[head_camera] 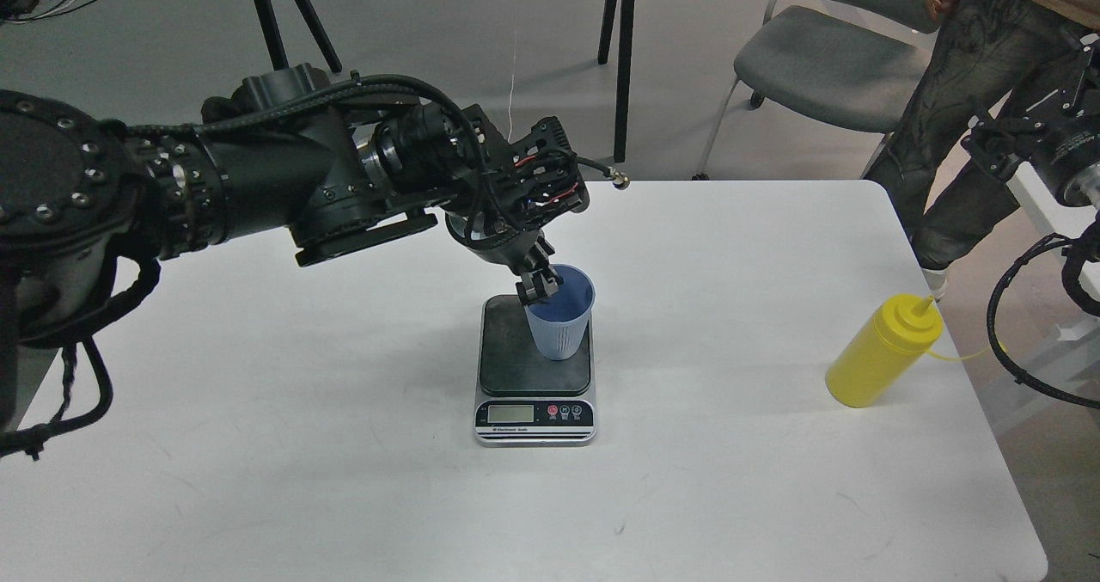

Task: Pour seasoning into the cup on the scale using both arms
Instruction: 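Withdraw the left arm back from the scale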

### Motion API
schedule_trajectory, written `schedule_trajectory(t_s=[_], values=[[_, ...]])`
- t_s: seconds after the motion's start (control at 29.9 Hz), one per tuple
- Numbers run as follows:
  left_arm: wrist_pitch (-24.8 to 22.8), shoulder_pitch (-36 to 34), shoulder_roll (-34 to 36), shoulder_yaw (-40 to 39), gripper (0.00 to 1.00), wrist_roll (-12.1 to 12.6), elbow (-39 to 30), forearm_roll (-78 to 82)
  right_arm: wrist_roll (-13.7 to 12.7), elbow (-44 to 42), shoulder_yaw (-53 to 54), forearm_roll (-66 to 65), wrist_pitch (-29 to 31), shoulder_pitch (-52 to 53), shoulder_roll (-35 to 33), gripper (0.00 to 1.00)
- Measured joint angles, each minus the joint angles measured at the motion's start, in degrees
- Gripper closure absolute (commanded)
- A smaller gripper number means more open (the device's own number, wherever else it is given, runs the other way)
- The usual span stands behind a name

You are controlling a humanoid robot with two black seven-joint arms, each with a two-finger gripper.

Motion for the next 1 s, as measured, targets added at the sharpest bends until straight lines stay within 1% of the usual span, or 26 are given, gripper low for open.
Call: schedule_trajectory(t_s=[0.07,0.2,0.3,0.37,0.43,0.57,0.63,0.74,0.87,1.0], values=[[0.00,-0.24,0.00,-0.23,0.58,0.00,0.55,-0.92,0.00,0.01,0.00,0.00,0.00,0.00,0.00,0.00],[0.00,-1.81,0.47,-2.45,0.53,0.00,1.64,-4.98,0.00,0.03,0.05,0.00,0.00,-0.01,-0.32,0.00],[0.00,-3.42,0.68,-5.85,0.45,0.00,5.28,-11.69,0.00,-0.03,0.45,0.00,0.00,-0.14,-0.64,0.00],[-0.01,-4.24,0.80,-9.55,0.40,0.00,9.97,-18.66,0.00,-0.04,0.63,0.02,0.00,-0.48,-0.84,0.00],[-0.01,-4.67,0.96,-14.32,0.34,0.01,17.22,-28.64,-0.03,-0.04,0.73,0.13,0.00,-0.78,-1.44,0.00],[0.00,-4.19,0.93,-21.90,0.32,0.02,33.54,-50.88,-0.14,0.01,1.26,0.40,0.00,-1.13,-2.75,0.00],[0.00,-1.70,0.64,-24.15,0.30,0.03,41.39,-62.67,-0.26,0.10,1.43,0.49,0.00,-1.45,-3.28,0.00],[0.00,3.56,0.77,-25.88,0.29,0.03,48.59,-77.60,-0.54,0.47,1.51,0.69,0.00,-1.75,-3.72,0.00],[0.00,10.09,2.47,-28.54,0.27,0.02,53.34,-91.07,-1.23,1.01,2.26,2.65,0.00,-2.27,-5.44,0.00],[0.01,15.23,4.78,-34.66,0.24,0.02,55.45,-95.55,-3.56,3.42,2.49,8.85,0.00,-4.74,-8.74,0.00]])
